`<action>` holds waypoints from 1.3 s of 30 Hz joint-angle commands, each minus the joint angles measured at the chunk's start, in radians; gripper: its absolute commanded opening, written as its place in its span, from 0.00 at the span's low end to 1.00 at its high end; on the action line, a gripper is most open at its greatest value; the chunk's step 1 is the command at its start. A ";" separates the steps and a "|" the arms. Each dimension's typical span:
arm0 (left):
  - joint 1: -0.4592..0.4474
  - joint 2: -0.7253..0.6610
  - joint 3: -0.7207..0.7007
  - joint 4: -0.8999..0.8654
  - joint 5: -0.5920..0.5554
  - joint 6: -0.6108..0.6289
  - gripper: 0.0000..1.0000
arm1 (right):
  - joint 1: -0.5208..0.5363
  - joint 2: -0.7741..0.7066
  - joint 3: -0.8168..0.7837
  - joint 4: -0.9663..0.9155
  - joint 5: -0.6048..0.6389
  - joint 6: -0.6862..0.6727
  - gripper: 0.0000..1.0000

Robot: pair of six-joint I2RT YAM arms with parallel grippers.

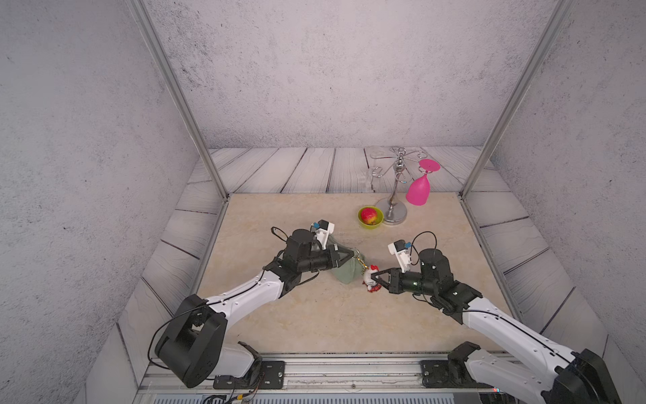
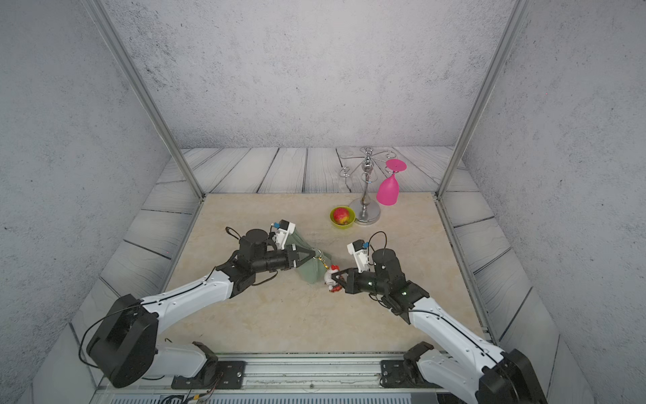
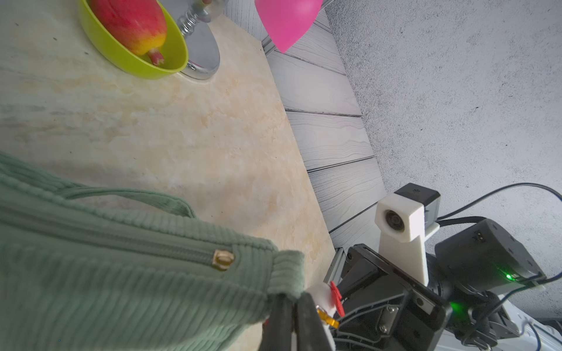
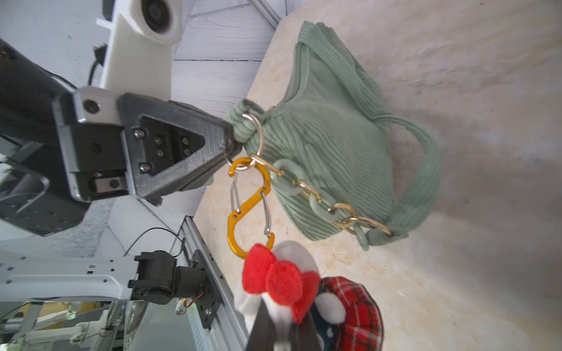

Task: Remove the decoration from the bag
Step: Adjust the decoration item in the bag.

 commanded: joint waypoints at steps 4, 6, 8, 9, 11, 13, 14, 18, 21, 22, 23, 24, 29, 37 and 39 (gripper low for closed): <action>0.034 0.028 0.016 0.091 -0.082 -0.002 0.00 | 0.096 0.013 0.060 -0.231 0.210 -0.058 0.00; 0.034 0.039 0.018 0.111 -0.080 -0.009 0.00 | 0.152 0.036 0.084 -0.238 0.285 -0.055 0.00; 0.034 0.055 0.022 0.136 -0.079 -0.020 0.00 | 0.206 0.067 0.097 -0.224 0.363 -0.039 0.00; 0.034 0.063 0.024 0.149 -0.076 -0.028 0.00 | 0.224 0.080 0.099 -0.213 0.391 -0.031 0.00; 0.034 0.079 0.025 0.182 -0.065 -0.040 0.00 | 0.267 0.117 0.107 -0.190 0.450 -0.017 0.00; 0.034 0.096 0.027 0.218 -0.053 -0.059 0.00 | 0.309 0.156 0.116 -0.168 0.506 -0.013 0.00; 0.033 0.106 0.028 0.242 -0.046 -0.067 0.00 | 0.323 0.178 0.121 -0.150 0.523 -0.009 0.00; 0.032 0.137 0.028 0.313 -0.016 -0.096 0.00 | 0.360 0.273 0.142 -0.050 0.523 0.002 0.00; 0.032 0.149 0.022 0.365 0.007 -0.110 0.00 | 0.366 0.316 0.161 0.003 0.460 -0.025 0.34; 0.031 0.149 0.022 0.373 0.014 -0.112 0.00 | 0.366 0.317 0.161 0.009 0.445 -0.037 0.43; 0.032 0.147 0.021 0.375 0.018 -0.112 0.00 | 0.365 0.309 0.159 0.013 0.435 -0.054 0.50; 0.032 0.145 0.020 0.376 0.022 -0.110 0.00 | 0.365 0.293 0.152 0.011 0.422 -0.072 0.56; 0.034 0.125 0.025 0.373 0.049 -0.101 0.00 | 0.361 0.121 0.083 -0.049 0.407 -0.152 0.68; 0.034 0.069 0.039 0.337 0.105 -0.077 0.00 | 0.345 -0.232 -0.023 -0.100 0.474 -0.229 0.71; 0.035 0.055 0.039 0.335 0.116 -0.076 0.00 | 0.337 -0.275 -0.026 -0.088 0.484 -0.239 0.71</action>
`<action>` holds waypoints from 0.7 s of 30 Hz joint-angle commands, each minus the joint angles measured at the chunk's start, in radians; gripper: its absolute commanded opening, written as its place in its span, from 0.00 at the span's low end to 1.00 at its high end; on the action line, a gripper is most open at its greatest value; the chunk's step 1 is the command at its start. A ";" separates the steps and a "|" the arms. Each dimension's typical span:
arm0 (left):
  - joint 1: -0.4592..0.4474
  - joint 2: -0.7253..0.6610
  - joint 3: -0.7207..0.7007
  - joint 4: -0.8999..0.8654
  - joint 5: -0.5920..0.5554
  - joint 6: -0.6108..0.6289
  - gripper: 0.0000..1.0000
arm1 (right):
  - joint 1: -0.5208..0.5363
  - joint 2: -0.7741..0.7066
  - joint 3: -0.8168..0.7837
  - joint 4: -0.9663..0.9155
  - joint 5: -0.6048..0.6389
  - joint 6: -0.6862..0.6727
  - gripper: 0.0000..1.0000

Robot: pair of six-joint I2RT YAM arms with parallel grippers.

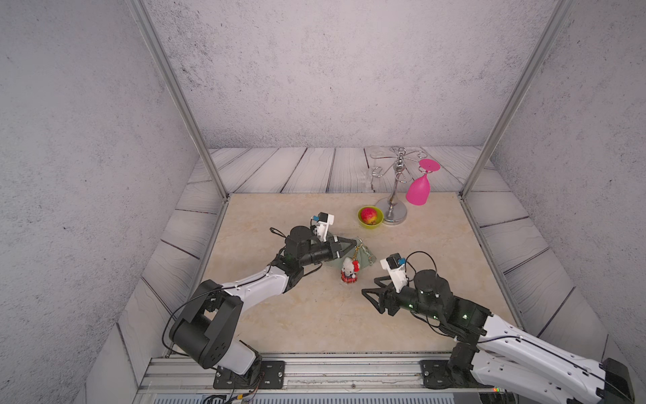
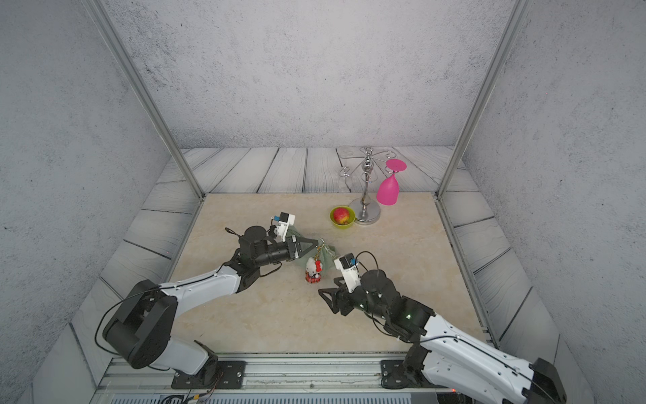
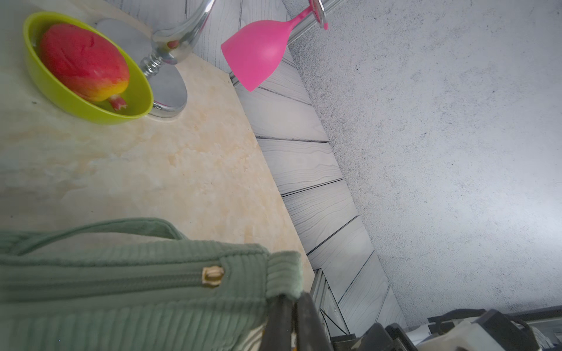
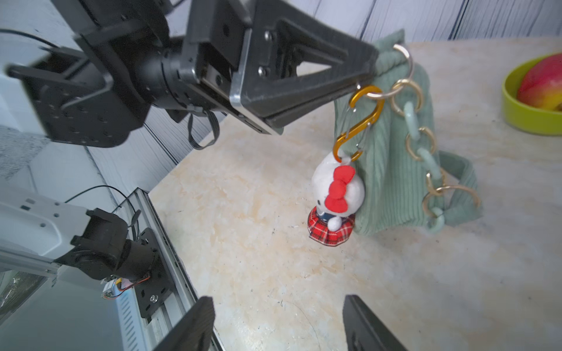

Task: Remove the decoration from the bag
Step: Adjust the decoration item in the bag.

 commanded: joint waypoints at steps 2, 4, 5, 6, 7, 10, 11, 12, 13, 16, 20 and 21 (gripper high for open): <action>0.005 -0.053 0.037 0.027 0.056 0.022 0.00 | -0.012 -0.068 -0.013 0.011 0.042 -0.051 0.71; 0.005 -0.064 0.039 0.030 0.070 0.016 0.00 | -0.016 -0.077 -0.012 0.048 0.059 -0.057 0.71; 0.005 -0.067 0.039 0.032 0.072 0.012 0.00 | -0.016 -0.077 -0.015 0.075 0.061 -0.057 0.70; 0.005 -0.070 0.039 0.033 0.075 0.009 0.00 | -0.018 -0.074 -0.019 0.103 0.061 -0.056 0.70; 0.005 -0.071 0.039 0.033 0.076 0.006 0.00 | -0.018 -0.067 -0.021 0.132 0.061 -0.054 0.70; 0.005 -0.079 0.035 0.036 0.073 -0.002 0.00 | -0.019 -0.027 -0.008 0.191 0.059 -0.050 0.69; 0.005 -0.082 0.033 0.035 0.071 -0.003 0.00 | -0.020 -0.009 -0.004 0.211 0.055 -0.045 0.68; 0.005 -0.084 0.032 0.036 0.069 -0.005 0.00 | -0.019 0.011 -0.001 0.234 0.050 -0.041 0.68; 0.005 -0.085 0.033 0.034 0.068 -0.006 0.00 | -0.020 0.034 0.002 0.255 0.048 -0.034 0.67; 0.005 -0.088 0.033 0.034 0.069 -0.006 0.00 | -0.021 0.088 0.009 0.314 0.048 -0.016 0.66; 0.005 -0.088 0.031 0.034 0.071 -0.006 0.00 | -0.028 0.144 0.017 0.367 0.055 -0.006 0.62; 0.005 -0.089 0.030 0.034 0.071 -0.006 0.00 | -0.031 0.153 0.022 0.382 0.053 -0.004 0.61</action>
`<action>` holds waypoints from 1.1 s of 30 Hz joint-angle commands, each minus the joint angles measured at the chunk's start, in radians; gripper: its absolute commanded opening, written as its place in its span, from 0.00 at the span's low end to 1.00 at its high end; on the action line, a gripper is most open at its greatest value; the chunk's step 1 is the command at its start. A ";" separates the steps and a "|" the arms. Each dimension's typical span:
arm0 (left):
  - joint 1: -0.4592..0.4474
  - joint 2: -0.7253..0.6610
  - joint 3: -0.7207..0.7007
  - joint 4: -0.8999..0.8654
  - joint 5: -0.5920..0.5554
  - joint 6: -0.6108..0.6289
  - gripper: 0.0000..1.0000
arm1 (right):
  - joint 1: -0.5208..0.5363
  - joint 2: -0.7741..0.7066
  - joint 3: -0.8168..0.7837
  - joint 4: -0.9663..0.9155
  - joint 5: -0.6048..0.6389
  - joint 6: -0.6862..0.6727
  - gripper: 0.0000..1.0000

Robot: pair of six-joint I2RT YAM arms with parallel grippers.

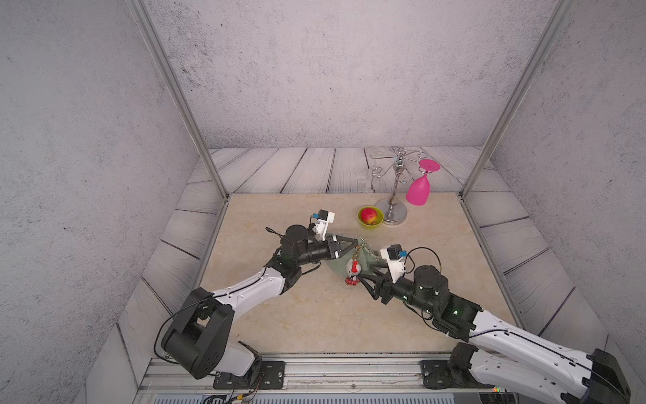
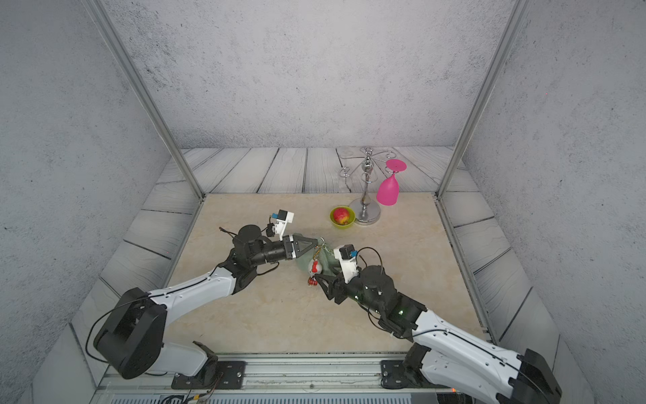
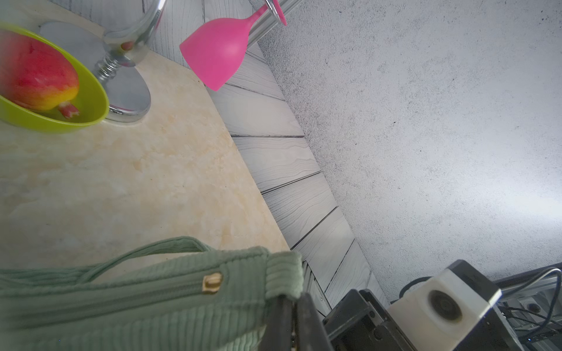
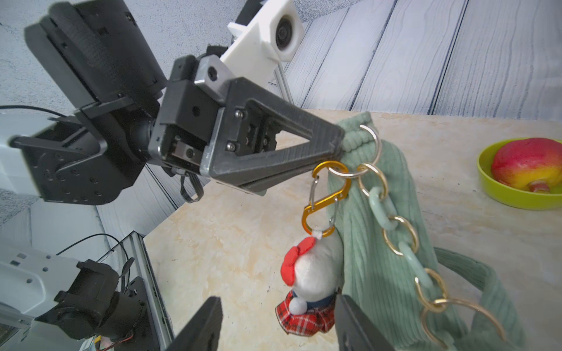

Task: Remove the decoration from the bag
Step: Adjust the decoration item in the bag, then remove the decoration item from the bag.

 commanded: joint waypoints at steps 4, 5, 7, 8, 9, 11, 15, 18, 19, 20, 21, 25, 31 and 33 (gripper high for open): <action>0.005 -0.035 0.024 0.037 0.016 0.000 0.00 | -0.019 0.057 0.060 0.106 -0.010 0.014 0.56; 0.005 -0.034 0.024 0.036 0.016 0.002 0.00 | -0.022 0.070 0.067 0.110 -0.017 0.016 0.55; 0.005 -0.035 0.024 0.037 0.017 0.003 0.00 | -0.026 0.091 0.080 0.117 -0.031 0.017 0.52; 0.005 -0.036 0.023 0.036 0.017 0.003 0.00 | -0.028 0.101 0.085 0.123 -0.037 0.019 0.50; 0.005 -0.036 0.023 0.037 0.017 0.003 0.00 | -0.030 0.109 0.091 0.127 -0.043 0.021 0.50; 0.004 -0.036 0.022 0.038 0.017 0.000 0.00 | -0.033 0.126 0.099 0.133 -0.049 0.025 0.49; 0.005 -0.041 0.022 0.036 0.017 0.002 0.00 | -0.044 0.150 0.099 0.148 -0.060 0.035 0.46; 0.005 -0.042 0.023 0.036 0.017 0.002 0.00 | -0.053 0.160 0.092 0.159 -0.062 0.044 0.46; 0.005 -0.042 0.024 0.035 0.017 0.002 0.00 | -0.056 0.162 0.091 0.163 -0.062 0.047 0.46; 0.005 -0.043 0.024 0.036 0.019 0.002 0.00 | -0.059 0.165 0.089 0.163 -0.060 0.048 0.46; 0.005 -0.043 0.025 0.036 0.019 0.002 0.00 | -0.062 0.166 0.087 0.164 -0.059 0.049 0.46; 0.005 -0.047 0.026 0.035 0.019 0.002 0.00 | -0.077 0.177 0.087 0.174 -0.071 0.056 0.46; 0.005 -0.048 0.027 0.037 0.019 0.001 0.00 | -0.091 0.205 0.093 0.188 -0.101 0.067 0.46; 0.005 -0.050 0.025 0.037 0.019 0.000 0.00 | -0.093 0.214 0.092 0.193 -0.107 0.070 0.46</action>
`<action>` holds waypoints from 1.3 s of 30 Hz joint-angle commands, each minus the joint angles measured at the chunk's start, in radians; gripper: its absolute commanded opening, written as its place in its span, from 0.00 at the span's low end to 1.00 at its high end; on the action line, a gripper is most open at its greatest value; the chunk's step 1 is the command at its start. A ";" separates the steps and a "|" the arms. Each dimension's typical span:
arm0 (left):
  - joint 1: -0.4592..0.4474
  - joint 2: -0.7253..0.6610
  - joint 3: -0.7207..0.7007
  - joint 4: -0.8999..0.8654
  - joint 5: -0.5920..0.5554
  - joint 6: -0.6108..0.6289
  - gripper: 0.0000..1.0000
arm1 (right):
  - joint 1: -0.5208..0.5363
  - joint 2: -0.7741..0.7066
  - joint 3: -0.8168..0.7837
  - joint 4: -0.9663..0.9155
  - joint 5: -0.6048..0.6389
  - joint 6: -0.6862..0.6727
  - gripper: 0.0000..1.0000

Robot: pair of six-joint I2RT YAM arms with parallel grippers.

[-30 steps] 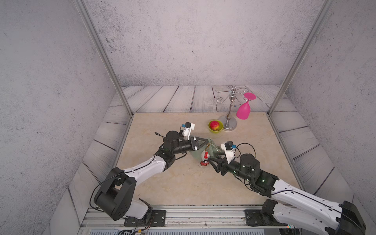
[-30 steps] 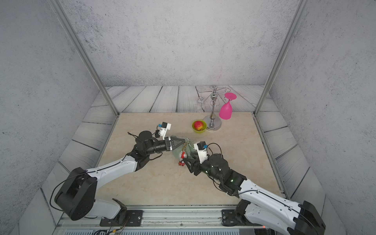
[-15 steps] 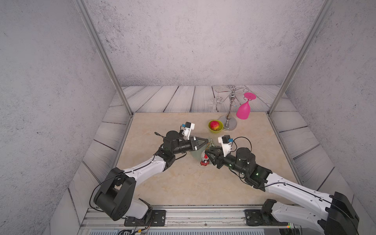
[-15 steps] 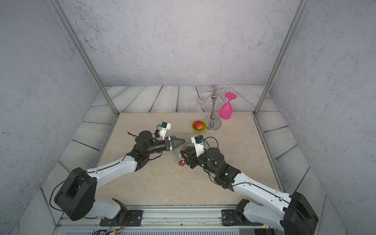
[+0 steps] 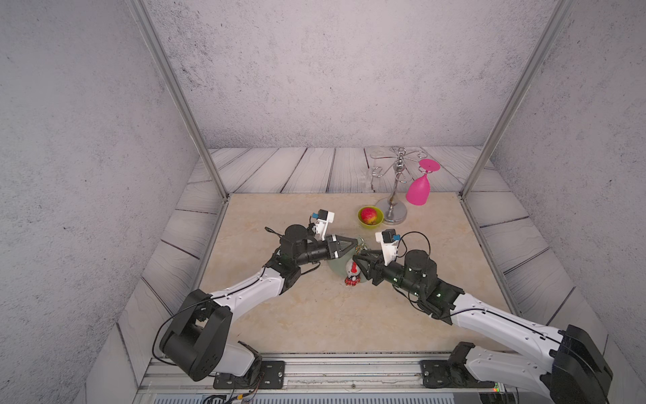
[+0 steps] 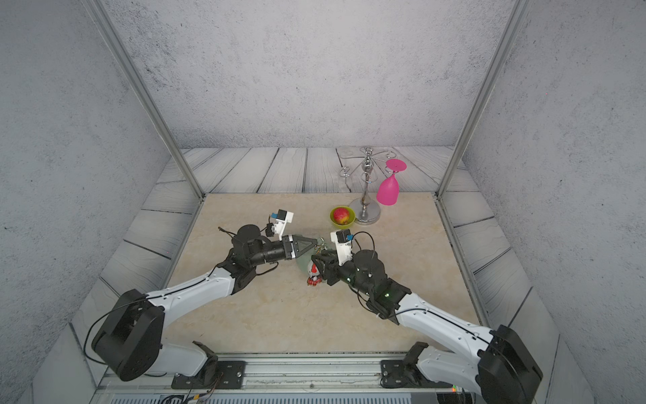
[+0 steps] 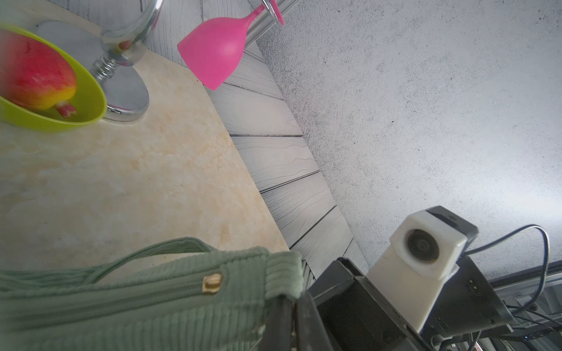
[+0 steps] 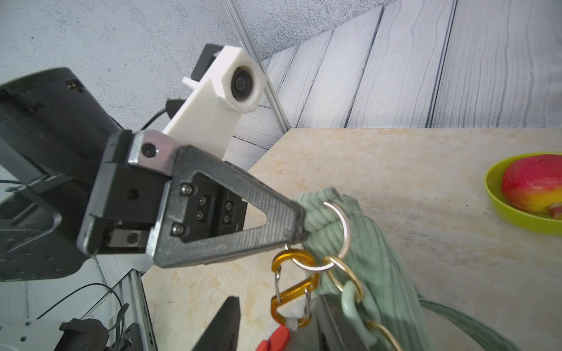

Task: Remove the decoration from the bag
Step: Remove the decoration item from the bag.

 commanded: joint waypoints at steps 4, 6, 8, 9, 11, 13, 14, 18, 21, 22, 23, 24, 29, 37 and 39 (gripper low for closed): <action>0.005 -0.035 0.025 0.052 0.016 -0.001 0.00 | -0.010 0.021 0.016 0.040 -0.035 0.017 0.46; 0.005 -0.031 0.025 0.055 0.018 -0.001 0.00 | -0.012 0.026 0.022 0.041 -0.039 0.017 0.46; 0.005 -0.029 0.025 0.058 0.019 -0.002 0.00 | -0.013 0.033 0.027 0.042 -0.040 0.016 0.46; 0.005 -0.029 0.024 0.061 0.019 -0.003 0.00 | -0.013 0.037 0.031 0.042 -0.042 0.016 0.46; 0.005 -0.031 0.024 0.062 0.019 -0.004 0.00 | -0.015 0.046 0.035 0.043 -0.044 0.016 0.49; 0.005 -0.031 0.024 0.062 0.019 -0.004 0.00 | -0.017 0.053 0.035 0.046 -0.044 0.017 0.51; 0.005 -0.031 0.025 0.062 0.019 -0.006 0.00 | -0.019 0.058 0.033 0.048 -0.045 0.017 0.51; 0.005 -0.035 0.024 0.065 0.021 -0.007 0.00 | -0.026 0.063 0.025 0.062 -0.045 0.025 0.51; 0.005 -0.036 0.024 0.065 0.021 -0.008 0.00 | -0.035 0.063 0.018 0.073 -0.052 0.030 0.50; 0.005 -0.037 0.024 0.067 0.022 -0.009 0.00 | -0.037 0.064 0.015 0.078 -0.057 0.032 0.49; 0.005 -0.037 0.024 0.067 0.022 -0.010 0.00 | -0.042 0.064 0.012 0.086 -0.065 0.034 0.49; 0.005 -0.038 0.024 0.068 0.022 -0.010 0.00 | -0.047 0.065 0.008 0.093 -0.072 0.036 0.49; 0.005 -0.037 0.025 0.075 0.025 -0.016 0.00 | -0.074 0.070 0.001 0.119 -0.116 0.050 0.46; 0.005 -0.035 0.029 0.082 0.026 -0.025 0.00 | -0.082 0.091 0.015 0.116 -0.197 0.052 0.43; 0.005 -0.035 0.030 0.082 0.025 -0.025 0.00 | -0.082 0.096 0.013 0.114 -0.214 0.053 0.42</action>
